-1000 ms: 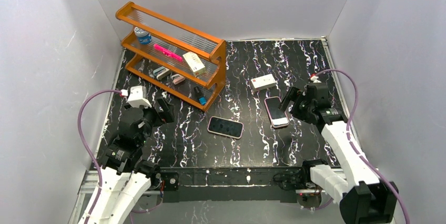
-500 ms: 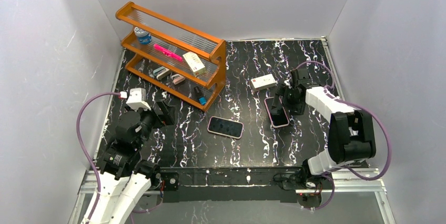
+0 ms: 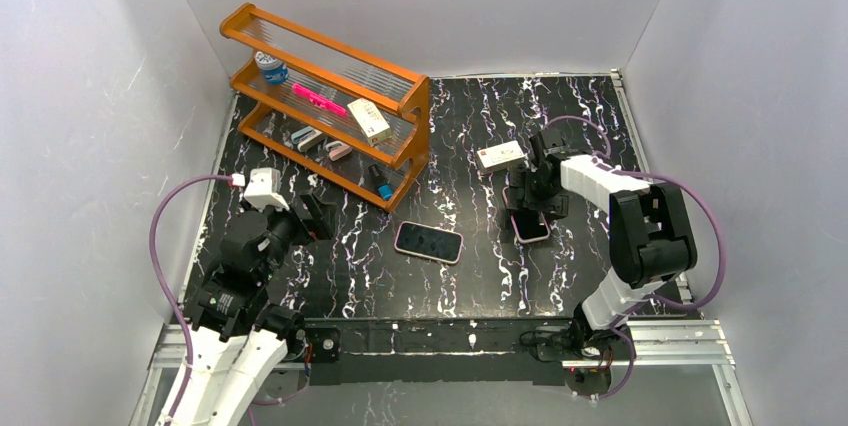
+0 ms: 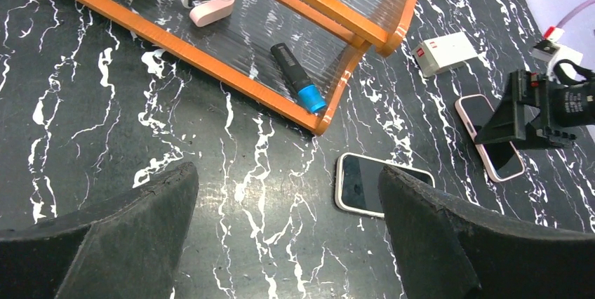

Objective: Take the phone out of the phone case
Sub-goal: Pick up the phone at the center of the board.

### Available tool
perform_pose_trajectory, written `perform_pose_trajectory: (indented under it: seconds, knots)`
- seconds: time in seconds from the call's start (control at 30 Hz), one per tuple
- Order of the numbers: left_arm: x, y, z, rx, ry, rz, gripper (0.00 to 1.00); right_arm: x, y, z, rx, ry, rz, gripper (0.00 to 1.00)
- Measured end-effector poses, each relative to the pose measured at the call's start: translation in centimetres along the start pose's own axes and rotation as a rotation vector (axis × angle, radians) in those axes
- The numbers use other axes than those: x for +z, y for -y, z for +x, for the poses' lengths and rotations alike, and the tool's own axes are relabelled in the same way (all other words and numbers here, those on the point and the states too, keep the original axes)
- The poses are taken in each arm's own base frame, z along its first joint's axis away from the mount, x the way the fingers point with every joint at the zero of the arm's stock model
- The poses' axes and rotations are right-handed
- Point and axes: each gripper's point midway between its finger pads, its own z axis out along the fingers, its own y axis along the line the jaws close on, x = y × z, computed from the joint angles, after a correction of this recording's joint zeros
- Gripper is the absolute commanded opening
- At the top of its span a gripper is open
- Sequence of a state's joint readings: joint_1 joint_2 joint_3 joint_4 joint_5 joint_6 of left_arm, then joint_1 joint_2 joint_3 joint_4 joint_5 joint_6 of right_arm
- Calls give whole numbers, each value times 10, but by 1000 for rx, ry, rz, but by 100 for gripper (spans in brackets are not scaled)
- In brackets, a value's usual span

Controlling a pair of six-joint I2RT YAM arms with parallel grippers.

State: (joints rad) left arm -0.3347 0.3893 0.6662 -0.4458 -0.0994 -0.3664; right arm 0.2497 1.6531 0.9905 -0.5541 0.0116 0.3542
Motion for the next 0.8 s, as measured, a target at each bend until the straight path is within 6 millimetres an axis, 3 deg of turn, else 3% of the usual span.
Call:
perform_pose_trajectory:
  seconds: [0.23, 0.43, 0.57, 0.8]
  knots:
    - [3, 9, -1, -4, -1, 47, 98, 6, -3, 7, -122, -2, 107, 98]
    - [16, 15, 11, -30, -77, 63, 98, 7, -13, 11, -151, -12, 103, 85]
    - [24, 24, 27, -39, -151, 113, 98, 7, -23, 16, -184, -9, 96, 68]
    - [36, 44, 55, -110, -288, 210, 98, 5, -37, 23, -221, 26, 68, 28]
